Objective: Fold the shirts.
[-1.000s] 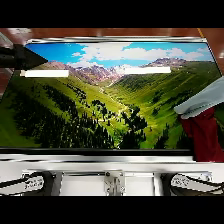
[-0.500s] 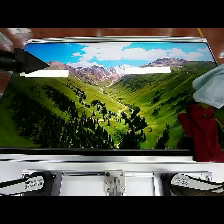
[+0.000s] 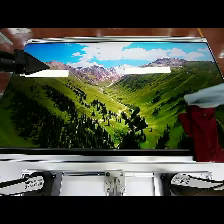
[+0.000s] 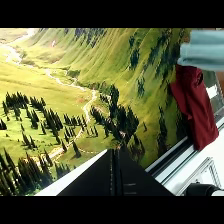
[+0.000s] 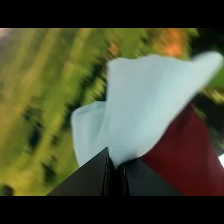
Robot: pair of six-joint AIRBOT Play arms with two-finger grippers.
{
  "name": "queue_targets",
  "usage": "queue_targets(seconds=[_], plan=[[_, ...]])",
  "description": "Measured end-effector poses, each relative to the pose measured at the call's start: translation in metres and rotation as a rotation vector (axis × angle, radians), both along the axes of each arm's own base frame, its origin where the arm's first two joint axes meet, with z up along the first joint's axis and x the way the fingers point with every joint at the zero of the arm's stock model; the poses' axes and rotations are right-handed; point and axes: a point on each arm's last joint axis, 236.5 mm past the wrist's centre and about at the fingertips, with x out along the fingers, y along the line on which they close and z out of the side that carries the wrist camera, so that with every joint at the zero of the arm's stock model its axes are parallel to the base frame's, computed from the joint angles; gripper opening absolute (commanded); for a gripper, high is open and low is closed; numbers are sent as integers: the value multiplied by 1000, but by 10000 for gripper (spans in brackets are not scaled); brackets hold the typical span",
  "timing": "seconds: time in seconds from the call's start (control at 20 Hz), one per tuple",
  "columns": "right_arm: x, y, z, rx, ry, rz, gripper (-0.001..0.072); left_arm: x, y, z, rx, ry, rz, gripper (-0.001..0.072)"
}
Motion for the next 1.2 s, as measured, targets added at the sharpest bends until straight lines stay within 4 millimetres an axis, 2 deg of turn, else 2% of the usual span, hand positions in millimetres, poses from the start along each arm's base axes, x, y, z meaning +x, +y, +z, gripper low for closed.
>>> queue_targets(seconds=[0.1,0.2,0.55,0.7,0.85,0.9,1.0,1.05,1.1,1.15,1.2], plan=[[-34,-5,-28,39,152,-53,52,0,0,0,0,0,-1,38],[-61,-1,-55,103,280,-84,52,0,0,0,0,0,-1,38],[-132,39,-146,334,631,-134,52,-1,0,0,0,2,-2,38],[-155,46,-172,355,713,-171,53,-1,0,0,-1,4,-1,38],[-173,49,-188,350,780,-199,53,-1,0,0,-3,7,1,38],[-178,48,-193,344,800,-208,83,-1,0,0,-3,7,2,38],[-188,49,-199,341,836,-230,231,-1,0,0,-4,8,3,38],[-191,50,-201,341,850,-236,235,0,0,0,-4,9,4,38],[-195,50,-202,336,863,-242,325,0,0,0,-5,10,4,38],[-198,48,-203,327,875,-248,498,0,0,0,-5,10,5,38],[-202,47,-203,318,891,-250,555,0,0,0,-5,11,6,38]])
